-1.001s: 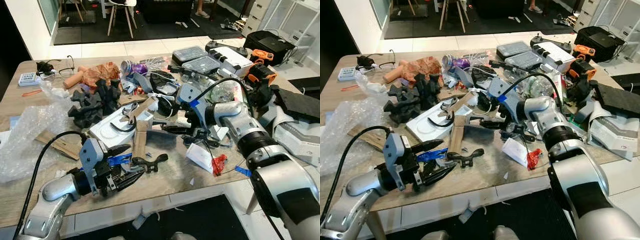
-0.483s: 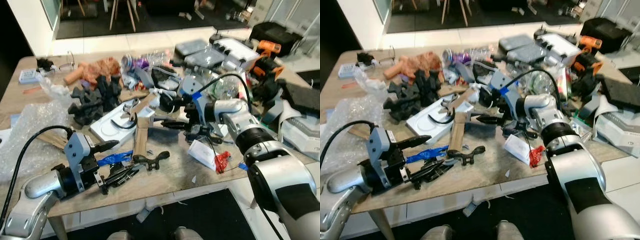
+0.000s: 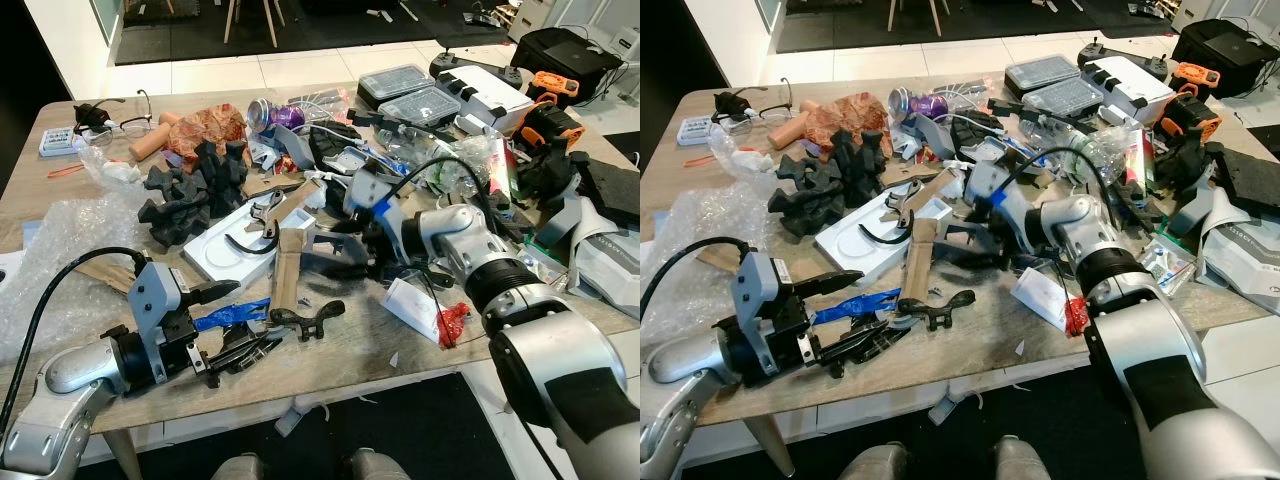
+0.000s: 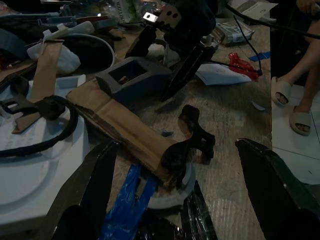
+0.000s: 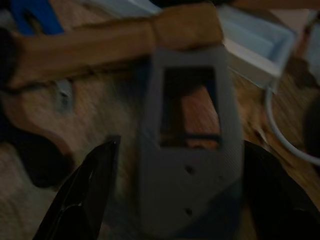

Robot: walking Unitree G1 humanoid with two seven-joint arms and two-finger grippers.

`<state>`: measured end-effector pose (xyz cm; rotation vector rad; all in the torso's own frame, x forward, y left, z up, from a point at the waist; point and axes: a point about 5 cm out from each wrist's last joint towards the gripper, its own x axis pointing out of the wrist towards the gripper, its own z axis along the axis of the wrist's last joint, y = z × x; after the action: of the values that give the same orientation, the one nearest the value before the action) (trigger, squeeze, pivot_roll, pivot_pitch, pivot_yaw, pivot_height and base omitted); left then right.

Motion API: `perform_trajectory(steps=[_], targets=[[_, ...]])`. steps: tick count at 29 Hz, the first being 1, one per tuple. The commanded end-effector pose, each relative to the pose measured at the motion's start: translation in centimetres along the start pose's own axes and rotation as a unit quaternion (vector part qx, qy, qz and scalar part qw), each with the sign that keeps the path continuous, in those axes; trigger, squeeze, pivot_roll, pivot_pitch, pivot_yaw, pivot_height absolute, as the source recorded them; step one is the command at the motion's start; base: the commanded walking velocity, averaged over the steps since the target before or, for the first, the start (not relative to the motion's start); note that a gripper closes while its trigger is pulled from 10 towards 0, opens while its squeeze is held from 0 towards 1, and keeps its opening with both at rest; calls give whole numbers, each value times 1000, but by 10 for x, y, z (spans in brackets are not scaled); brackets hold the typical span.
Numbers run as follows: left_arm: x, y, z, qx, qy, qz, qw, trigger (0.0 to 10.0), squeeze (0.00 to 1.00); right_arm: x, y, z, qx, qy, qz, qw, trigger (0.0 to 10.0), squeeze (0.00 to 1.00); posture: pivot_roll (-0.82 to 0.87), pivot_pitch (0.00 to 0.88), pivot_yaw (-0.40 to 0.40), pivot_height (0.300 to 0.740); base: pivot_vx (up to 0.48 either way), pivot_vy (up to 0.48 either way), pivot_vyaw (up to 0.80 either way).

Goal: Picking trash to rubbish bin

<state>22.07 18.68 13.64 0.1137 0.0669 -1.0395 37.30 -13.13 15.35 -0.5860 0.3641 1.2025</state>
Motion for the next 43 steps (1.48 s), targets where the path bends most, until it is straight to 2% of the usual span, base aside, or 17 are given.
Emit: perform_trajectory(steps=[1,6,16,17,18,19,20,22,24,25,37,43], targets=[[-3,0,3,7,8,-6,1000,10000,0,0,0,-3,-4,11,-3,1000,10000,0,133,95,-9,740,0,0,0],[-1,1,4,9,7,-6,1000,10000,0,-2,-2,-3,-16,25,-10,1000,10000,0,131,97,-12,740,0,0,0],[1,1,4,11,3,-7,1000,10000,0,4,-3,9,-20,-21,-31,999,10000,0,127,88,-13,740,0,0,0],[2,1,4,11,3,-7,1000,10000,0,4,-3,10,-21,-26,-32,999,8510,0,127,86,-14,740,0,0,0],[3,1,4,11,2,-9,1000,10000,0,4,-4,12,-21,-31,-34,999,5647,0,127,86,-14,740,0,0,0],[3,1,4,11,2,-9,1000,10000,0,4,-4,12,-21,-31,-34,999,5647,0,127,86,-14,740,0,0,0],[3,1,5,11,2,-9,1000,10000,0,4,-4,13,-21,-36,-34,999,3412,0,127,86,-14,740,0,0,0],[4,0,5,12,1,-11,1000,10000,0,5,-4,15,-20,-40,-35,998,1020,0,129,85,-13,740,0,0,0],[4,0,5,12,1,-11,1000,10000,0,5,-4,15,-20,-40,-35,998,1020,0,129,85,-13,740,0,0,0],[4,0,5,12,2,-11,1000,10000,0,6,-4,15,-18,-41,-34,998,118,0,129,85,-13,740,0,0,0],[5,-2,4,13,2,-13,1000,10000,0,11,-1,12,-9,-38,-33,999,0,0,136,80,-23,740,0,0,0],[8,1,6,18,-6,-12,1000,10000,0,5,-6,18,1,-66,-44,997,0,0,102,65,-17,740,0,0,0]])
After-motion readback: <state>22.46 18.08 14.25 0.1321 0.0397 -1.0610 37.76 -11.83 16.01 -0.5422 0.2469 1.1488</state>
